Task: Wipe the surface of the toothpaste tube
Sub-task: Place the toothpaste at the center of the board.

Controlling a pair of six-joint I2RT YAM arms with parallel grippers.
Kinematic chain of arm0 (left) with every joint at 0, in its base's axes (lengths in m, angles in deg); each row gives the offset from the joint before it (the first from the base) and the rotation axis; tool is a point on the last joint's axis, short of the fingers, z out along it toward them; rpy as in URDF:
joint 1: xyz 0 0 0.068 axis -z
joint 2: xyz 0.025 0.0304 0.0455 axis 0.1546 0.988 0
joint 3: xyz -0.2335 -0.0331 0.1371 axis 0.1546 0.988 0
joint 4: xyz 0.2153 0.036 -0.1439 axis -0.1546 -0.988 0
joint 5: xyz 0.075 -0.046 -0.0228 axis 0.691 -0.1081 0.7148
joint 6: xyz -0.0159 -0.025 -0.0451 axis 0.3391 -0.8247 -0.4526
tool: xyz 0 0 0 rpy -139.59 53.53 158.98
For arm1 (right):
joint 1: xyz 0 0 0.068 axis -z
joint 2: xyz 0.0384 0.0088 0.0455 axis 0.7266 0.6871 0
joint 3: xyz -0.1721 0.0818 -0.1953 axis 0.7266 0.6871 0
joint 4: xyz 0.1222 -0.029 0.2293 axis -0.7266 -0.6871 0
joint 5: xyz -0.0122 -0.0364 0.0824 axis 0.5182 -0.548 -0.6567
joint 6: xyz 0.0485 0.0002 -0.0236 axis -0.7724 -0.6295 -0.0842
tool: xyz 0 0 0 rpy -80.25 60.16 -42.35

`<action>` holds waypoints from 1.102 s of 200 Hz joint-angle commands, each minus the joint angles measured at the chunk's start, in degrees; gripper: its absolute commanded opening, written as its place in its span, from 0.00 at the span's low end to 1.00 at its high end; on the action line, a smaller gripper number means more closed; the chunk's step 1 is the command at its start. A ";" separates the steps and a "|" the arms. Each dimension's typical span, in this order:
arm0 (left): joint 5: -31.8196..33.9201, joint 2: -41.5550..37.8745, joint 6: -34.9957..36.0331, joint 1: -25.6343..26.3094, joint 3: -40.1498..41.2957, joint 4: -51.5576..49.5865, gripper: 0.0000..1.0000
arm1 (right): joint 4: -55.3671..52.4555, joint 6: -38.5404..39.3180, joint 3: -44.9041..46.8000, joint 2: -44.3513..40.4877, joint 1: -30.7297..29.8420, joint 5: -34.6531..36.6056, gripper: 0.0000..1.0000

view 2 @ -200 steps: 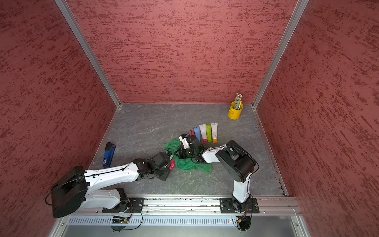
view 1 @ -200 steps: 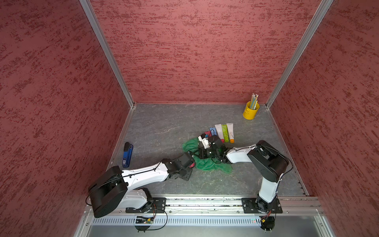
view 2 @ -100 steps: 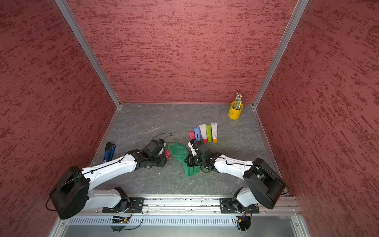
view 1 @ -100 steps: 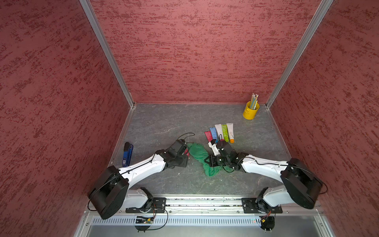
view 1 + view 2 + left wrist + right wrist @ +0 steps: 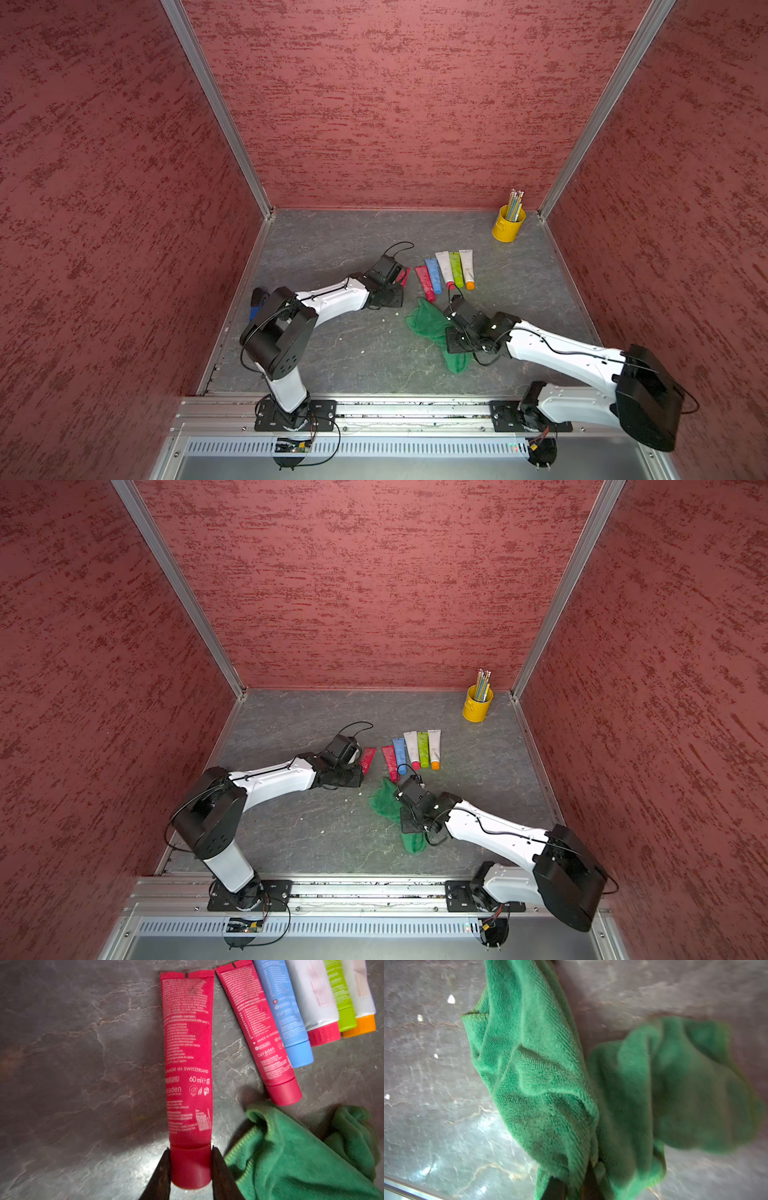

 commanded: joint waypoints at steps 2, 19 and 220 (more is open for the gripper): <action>-0.93 3.80 -2.55 0.58 -3.37 3.05 0.00 | -6.83 -0.41 -1.49 -1.15 -0.38 0.91 0.09; -1.04 6.82 -3.11 0.99 -5.48 2.63 0.00 | -6.76 0.21 -0.88 -1.57 -0.70 -0.93 0.14; -5.75 7.33 -3.74 1.88 -7.30 6.78 0.56 | 7.86 6.08 -8.81 -16.45 7.15 -1.55 0.52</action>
